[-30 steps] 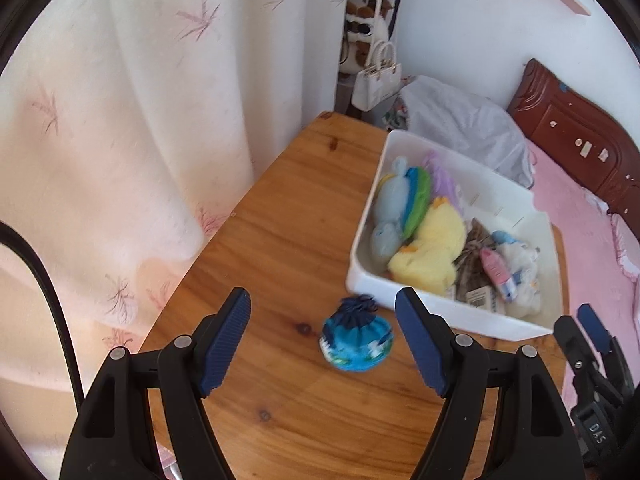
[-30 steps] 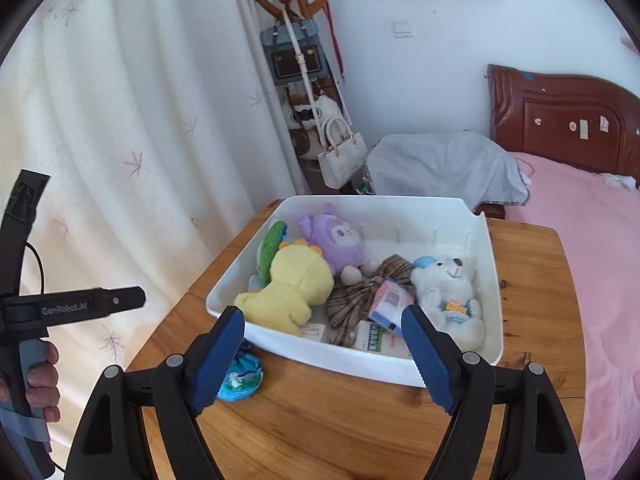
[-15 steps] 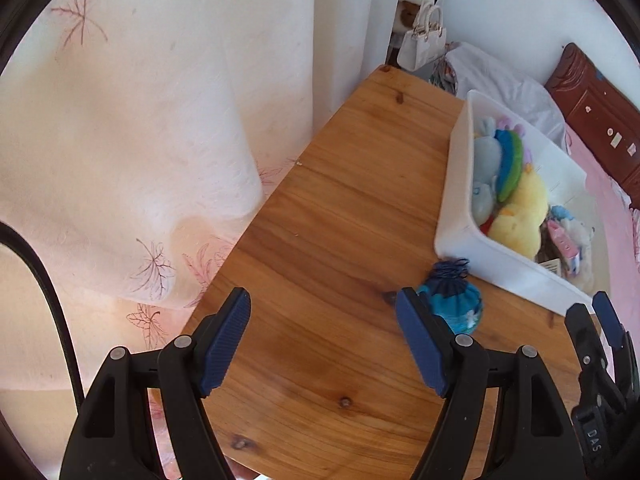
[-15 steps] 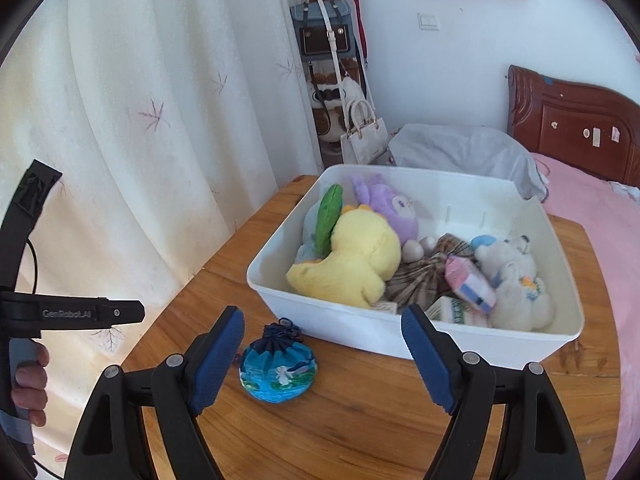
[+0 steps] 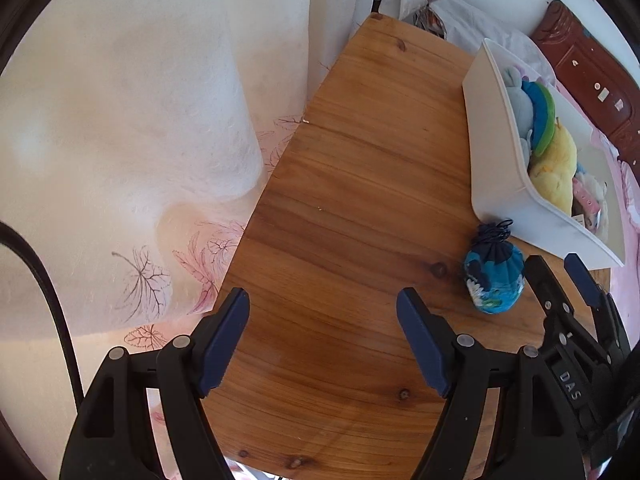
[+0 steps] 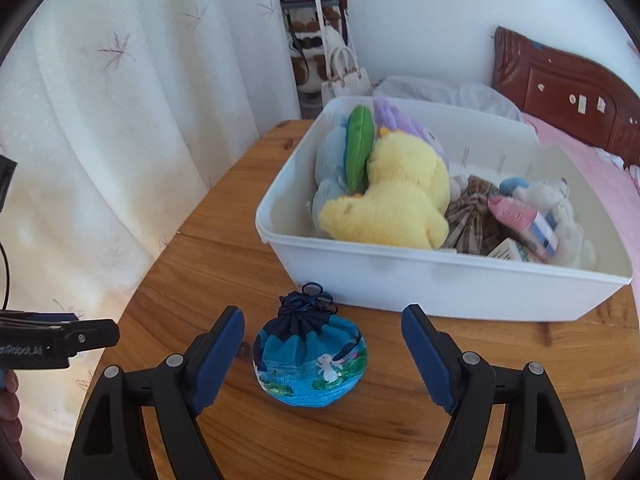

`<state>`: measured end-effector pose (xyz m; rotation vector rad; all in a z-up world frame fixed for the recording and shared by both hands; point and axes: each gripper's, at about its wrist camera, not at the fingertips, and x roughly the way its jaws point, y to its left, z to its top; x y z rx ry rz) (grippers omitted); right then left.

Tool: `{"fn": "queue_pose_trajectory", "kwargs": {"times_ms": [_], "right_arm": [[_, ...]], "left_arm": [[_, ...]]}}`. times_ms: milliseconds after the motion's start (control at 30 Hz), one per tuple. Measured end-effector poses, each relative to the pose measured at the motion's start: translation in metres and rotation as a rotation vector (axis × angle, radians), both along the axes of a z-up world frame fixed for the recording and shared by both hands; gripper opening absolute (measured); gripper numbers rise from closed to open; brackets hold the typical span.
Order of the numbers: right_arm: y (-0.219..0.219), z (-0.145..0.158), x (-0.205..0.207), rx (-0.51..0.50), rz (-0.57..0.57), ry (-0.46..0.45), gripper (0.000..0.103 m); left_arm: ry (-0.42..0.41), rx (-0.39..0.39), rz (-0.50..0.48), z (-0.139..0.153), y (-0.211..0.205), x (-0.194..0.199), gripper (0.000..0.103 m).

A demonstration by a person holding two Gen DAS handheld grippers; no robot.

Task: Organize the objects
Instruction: 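Move the right gripper to the blue drawstring pouch and grasp it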

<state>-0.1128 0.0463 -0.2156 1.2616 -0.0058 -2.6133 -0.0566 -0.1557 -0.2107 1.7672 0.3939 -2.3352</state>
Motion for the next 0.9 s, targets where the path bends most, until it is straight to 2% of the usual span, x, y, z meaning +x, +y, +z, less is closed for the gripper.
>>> {"fn": "queue_pose_trajectory", "kwargs": {"times_ms": [233,600,900], "right_arm": [[-0.009,-0.02,-0.007,0.034,-0.04,-0.073,0.083],[-0.018,-0.042,-0.013,0.084,-0.055,-0.138,0.085],[-0.023,-0.048,-0.014,0.103,-0.077,-0.143,0.085]], "left_arm": [[-0.009,0.028,-0.061,-0.007,-0.004,-0.008,0.079],[-0.02,0.057,-0.151,-0.013,0.006,-0.021,0.079],[-0.039,0.066,-0.183,-0.015,0.005,-0.027,0.079]]}}
